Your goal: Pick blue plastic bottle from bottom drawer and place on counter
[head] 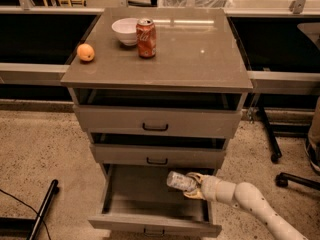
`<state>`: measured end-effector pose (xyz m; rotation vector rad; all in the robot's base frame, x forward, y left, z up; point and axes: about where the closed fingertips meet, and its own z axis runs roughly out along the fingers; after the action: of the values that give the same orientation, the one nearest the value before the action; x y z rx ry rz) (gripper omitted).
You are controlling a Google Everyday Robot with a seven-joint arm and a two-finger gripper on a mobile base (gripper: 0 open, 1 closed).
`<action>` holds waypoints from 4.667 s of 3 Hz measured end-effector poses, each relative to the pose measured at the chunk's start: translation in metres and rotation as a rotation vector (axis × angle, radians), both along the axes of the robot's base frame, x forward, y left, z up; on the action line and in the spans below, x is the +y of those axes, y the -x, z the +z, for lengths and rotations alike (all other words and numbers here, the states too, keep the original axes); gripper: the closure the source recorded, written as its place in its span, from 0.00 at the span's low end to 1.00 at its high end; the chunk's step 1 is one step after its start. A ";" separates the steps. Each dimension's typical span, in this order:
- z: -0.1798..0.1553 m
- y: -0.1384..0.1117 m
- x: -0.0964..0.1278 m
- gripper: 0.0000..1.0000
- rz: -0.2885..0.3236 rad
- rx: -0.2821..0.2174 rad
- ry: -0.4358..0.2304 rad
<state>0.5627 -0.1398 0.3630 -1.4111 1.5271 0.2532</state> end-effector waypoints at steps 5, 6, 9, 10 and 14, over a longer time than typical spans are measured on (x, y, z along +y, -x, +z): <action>0.191 0.077 0.039 1.00 0.446 -0.203 0.234; 0.257 0.112 0.025 1.00 0.493 -0.282 0.424; 0.343 0.068 0.060 1.00 0.538 -0.370 0.597; 0.402 0.041 0.094 1.00 0.544 -0.440 0.658; 0.534 -0.096 0.089 1.00 0.210 -0.391 0.489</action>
Offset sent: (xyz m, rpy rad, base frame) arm -0.0245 0.0040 0.0424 -0.0340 -0.1286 0.0587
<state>0.6589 -0.0511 0.8967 -1.8782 1.1567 -0.2805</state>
